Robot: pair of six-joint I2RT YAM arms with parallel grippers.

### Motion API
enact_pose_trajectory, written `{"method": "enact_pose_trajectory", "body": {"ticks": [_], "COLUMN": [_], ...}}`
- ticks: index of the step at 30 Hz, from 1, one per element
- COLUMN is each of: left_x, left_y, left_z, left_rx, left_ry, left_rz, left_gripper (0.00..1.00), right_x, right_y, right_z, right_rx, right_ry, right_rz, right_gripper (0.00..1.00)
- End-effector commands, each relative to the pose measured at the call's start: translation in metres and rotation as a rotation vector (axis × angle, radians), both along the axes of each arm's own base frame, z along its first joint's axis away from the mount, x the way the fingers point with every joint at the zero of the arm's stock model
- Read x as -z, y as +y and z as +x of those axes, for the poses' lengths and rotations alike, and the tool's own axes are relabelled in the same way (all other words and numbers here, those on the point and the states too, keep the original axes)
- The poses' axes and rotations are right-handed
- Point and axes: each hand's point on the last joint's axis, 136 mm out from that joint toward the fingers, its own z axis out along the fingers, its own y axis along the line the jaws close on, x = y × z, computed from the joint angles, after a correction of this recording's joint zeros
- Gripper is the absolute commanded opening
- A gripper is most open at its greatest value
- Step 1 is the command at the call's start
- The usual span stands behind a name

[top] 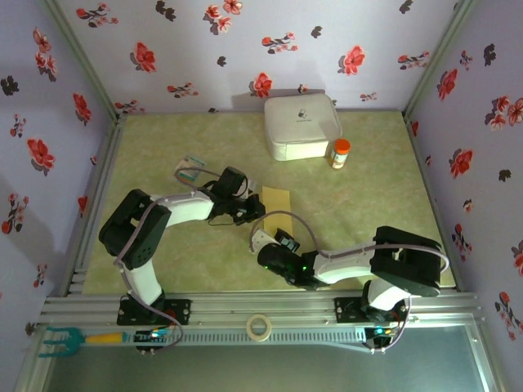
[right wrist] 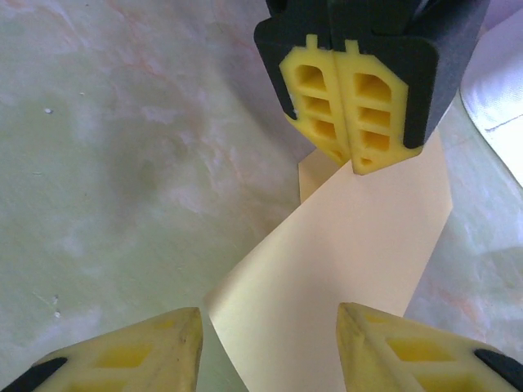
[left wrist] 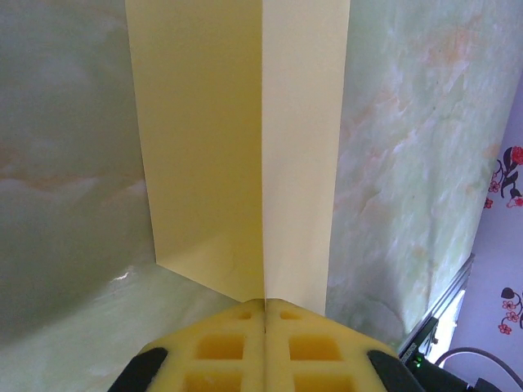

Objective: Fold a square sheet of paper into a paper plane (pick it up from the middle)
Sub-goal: Third fold the triangle at the center of the table.

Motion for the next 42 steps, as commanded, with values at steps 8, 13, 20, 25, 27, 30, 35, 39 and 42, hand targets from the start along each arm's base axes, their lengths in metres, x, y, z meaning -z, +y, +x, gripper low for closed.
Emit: {"method": "enact_pose_trajectory", "body": {"ticks": [8, 13, 20, 25, 27, 30, 35, 39, 42], "left_x": [-0.0082, -0.0092, -0.0102, -0.0101, -0.0106, -0.0106, -0.0110, -0.0104, -0.0111], "left_y": [0.0016, 0.0013, 0.0015, 0.0014, 0.0012, 0.0011, 0.0011, 0.0016, 0.0066], "left_z": [0.0008, 0.0015, 0.0008, 0.0005, 0.0002, 0.0006, 0.0013, 0.0009, 0.0032], "left_rx": [-0.002, -0.005, -0.007, -0.007, -0.005, -0.006, -0.006, -0.008, -0.030], "left_ry": [-0.015, -0.019, -0.019, -0.018, -0.020, -0.019, -0.021, -0.019, -0.037], "left_rz": [-0.027, -0.032, -0.035, -0.038, -0.039, -0.039, -0.040, -0.036, -0.020], "left_gripper": [0.00, 0.00, 0.00, 0.00, 0.00, 0.00, 0.00, 0.00, 0.04], "right_x": [-0.0173, -0.0204, -0.0143, -0.0132, -0.0132, -0.0131, -0.0146, -0.0150, -0.0154], "right_y": [-0.0010, -0.0038, -0.0045, -0.0026, -0.0030, -0.0034, -0.0041, -0.0035, -0.0035], "right_z": [0.0038, 0.0049, 0.0046, 0.0060, 0.0065, 0.0068, 0.0082, 0.0084, 0.0088], "right_rx": [0.032, 0.047, 0.055, 0.067, 0.071, 0.077, 0.084, 0.086, 0.099], "right_ry": [-0.046, -0.058, -0.046, -0.044, -0.047, -0.048, -0.056, -0.052, -0.025], "right_rz": [0.050, 0.064, 0.055, 0.056, 0.056, 0.058, 0.060, 0.066, 0.083], "right_gripper": [0.34, 0.28, 0.22, 0.20, 0.19, 0.19, 0.10, 0.03, 0.01]}}
